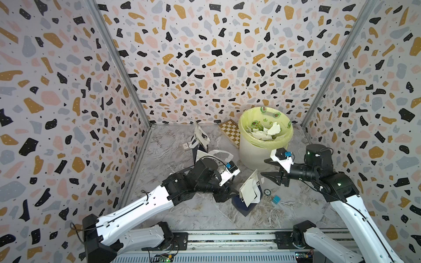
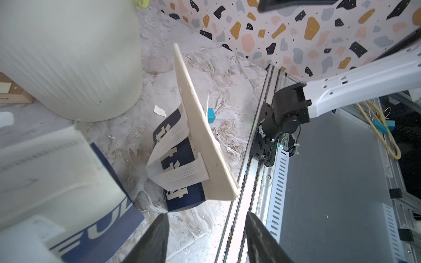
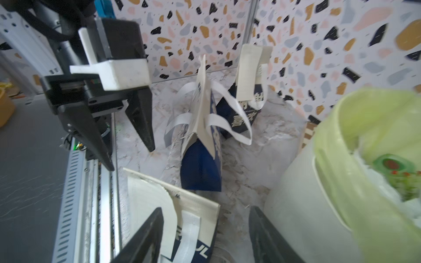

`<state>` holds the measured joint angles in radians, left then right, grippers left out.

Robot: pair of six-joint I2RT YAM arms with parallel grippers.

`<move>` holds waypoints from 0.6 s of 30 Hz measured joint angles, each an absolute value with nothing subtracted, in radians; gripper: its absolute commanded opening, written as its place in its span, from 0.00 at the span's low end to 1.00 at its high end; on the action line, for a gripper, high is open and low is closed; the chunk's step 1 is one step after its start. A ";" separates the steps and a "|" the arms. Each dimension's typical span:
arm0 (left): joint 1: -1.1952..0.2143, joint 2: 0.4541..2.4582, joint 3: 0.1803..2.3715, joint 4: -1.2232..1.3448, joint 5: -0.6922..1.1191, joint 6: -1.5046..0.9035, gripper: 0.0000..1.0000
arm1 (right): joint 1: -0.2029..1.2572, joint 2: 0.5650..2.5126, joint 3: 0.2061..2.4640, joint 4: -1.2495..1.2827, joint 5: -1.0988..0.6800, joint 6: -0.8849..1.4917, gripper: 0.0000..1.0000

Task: Shred takeout receipts and throw away
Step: Move the takeout bag to the center of the board.

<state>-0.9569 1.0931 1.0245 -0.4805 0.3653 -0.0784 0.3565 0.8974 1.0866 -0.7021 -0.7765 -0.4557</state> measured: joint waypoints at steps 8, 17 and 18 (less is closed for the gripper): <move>-0.963 1.079 0.944 -0.349 0.387 -0.025 0.43 | 0.392 0.958 0.964 -0.741 -0.823 -0.544 0.53; -0.966 1.108 0.939 -0.256 0.384 0.005 0.31 | 0.397 0.971 0.925 -0.679 -0.865 -0.563 0.53; -0.966 1.111 0.939 -0.253 0.384 0.012 0.29 | 0.401 0.974 0.925 -0.675 -0.871 -0.563 0.53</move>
<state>-0.9661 1.1107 0.9394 -0.2531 0.3840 0.0116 0.4007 0.9741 0.9245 -0.6746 -0.8715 -0.5629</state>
